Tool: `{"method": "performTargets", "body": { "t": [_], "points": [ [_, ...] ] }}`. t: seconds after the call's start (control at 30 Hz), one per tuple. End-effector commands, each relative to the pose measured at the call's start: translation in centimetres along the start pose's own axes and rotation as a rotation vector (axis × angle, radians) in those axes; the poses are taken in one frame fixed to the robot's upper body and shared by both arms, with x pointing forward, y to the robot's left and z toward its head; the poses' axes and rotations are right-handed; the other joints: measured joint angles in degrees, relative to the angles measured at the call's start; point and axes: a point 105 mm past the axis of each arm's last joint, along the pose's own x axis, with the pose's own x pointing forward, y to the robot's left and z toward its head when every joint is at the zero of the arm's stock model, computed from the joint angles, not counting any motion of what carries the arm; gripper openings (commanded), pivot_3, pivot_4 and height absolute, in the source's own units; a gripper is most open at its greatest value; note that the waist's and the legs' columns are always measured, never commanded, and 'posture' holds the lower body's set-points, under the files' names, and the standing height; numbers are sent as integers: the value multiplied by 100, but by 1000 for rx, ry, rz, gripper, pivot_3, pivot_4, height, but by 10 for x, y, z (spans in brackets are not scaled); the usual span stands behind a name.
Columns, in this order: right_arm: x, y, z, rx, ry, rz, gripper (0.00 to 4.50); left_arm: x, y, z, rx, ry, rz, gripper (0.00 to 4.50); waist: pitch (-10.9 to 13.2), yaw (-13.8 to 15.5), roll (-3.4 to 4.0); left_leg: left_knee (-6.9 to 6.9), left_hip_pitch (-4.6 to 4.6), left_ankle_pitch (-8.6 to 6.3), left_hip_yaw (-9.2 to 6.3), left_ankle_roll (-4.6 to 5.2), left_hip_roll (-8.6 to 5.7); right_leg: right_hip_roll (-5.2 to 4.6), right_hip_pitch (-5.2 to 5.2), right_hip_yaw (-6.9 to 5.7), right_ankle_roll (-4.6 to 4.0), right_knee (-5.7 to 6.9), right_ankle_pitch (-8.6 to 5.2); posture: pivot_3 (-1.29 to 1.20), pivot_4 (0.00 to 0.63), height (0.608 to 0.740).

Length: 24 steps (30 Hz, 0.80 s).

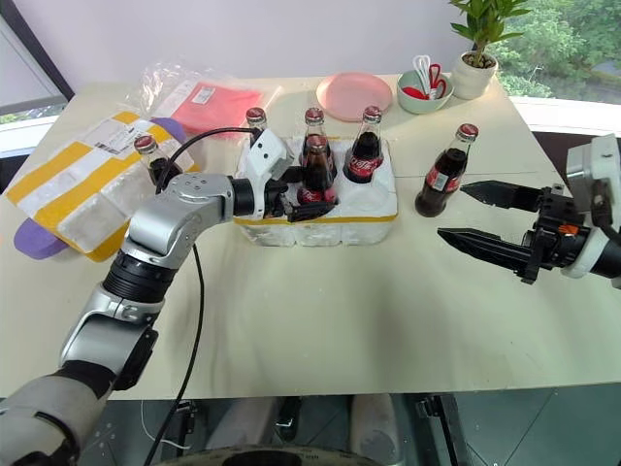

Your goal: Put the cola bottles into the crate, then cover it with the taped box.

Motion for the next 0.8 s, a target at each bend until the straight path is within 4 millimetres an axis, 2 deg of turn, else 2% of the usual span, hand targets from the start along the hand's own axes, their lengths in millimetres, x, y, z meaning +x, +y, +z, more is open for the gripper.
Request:
{"method": "performTargets", "body": {
  "t": [0.03,0.1,0.2,0.23,0.33,0.5,0.6,0.7,0.8],
  "points": [
    [1,3,11,-67,-2,18,4500,-17,7,6,1,-20,43,4457,0,-1,1,0,0,0,0,0,0,0,-1,0,0,0,0,0,150,740],
    [4,3,11,-67,3,28,4500,-40,9,15,-24,-67,53,4457,0,-16,1,-1,0,0,-1,0,3,3,-2,0,0,1,0,0,150,740],
    [6,3,10,-65,8,45,4500,-81,0,27,-39,-138,40,4457,1,-37,0,-6,-2,0,-1,-1,7,5,-13,1,0,5,0,0,150,740],
    [8,2,10,-64,9,51,4500,-100,-1,27,-41,-145,67,4457,1,-29,0,-8,-2,0,-2,-1,7,6,-15,1,-1,7,0,0,150,740],
    [11,-1,9,-62,8,64,4500,-137,-9,21,-47,-121,157,4457,0,-6,0,-9,-2,-1,-2,-1,5,2,-14,1,-1,6,-1,0,150,740],
    [16,-5,8,-64,8,92,4500,-170,-9,2,-82,-61,374,4457,1,72,-3,1,0,-2,-7,0,0,1,3,0,-4,-3,-2,0,150,740],
    [20,-6,10,-65,2,116,4500,-192,3,-30,-140,21,567,4457,0,107,-1,3,3,-1,-7,-1,1,2,5,1,-6,-3,-3,0,150,740],
    [23,-7,11,-71,5,129,4500,-202,15,-40,-171,11,655,4457,0,141,-2,0,5,-2,-6,-2,4,3,2,1,-6,0,-3,0,150,740],
    [24,-8,14,-80,6,136,4500,-212,40,-49,-190,-6,793,4457,0,188,-2,0,3,-1,-9,-6,3,2,4,-1,-17,-1,-8,0,150,740]
  ]
}}
